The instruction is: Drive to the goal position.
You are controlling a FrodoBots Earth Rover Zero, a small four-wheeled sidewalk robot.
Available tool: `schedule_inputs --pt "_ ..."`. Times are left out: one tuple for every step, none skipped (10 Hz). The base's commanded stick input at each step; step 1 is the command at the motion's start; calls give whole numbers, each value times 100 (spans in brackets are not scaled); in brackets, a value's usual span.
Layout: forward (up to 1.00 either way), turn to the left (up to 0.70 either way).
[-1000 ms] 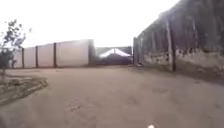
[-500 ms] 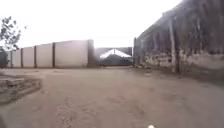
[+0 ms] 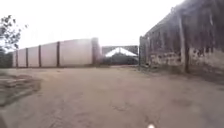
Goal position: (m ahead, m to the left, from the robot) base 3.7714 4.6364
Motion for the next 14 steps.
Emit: schedule_inputs --pt "50 0" --pt "50 0" --pt "50 0" --pt "50 0" --pt "50 0" --pt "50 0" --pt "50 0" --pt "50 0" --pt "50 0" --pt "50 0" --pt "50 0" --pt "50 0" --pt "50 0" --pt "50 0"
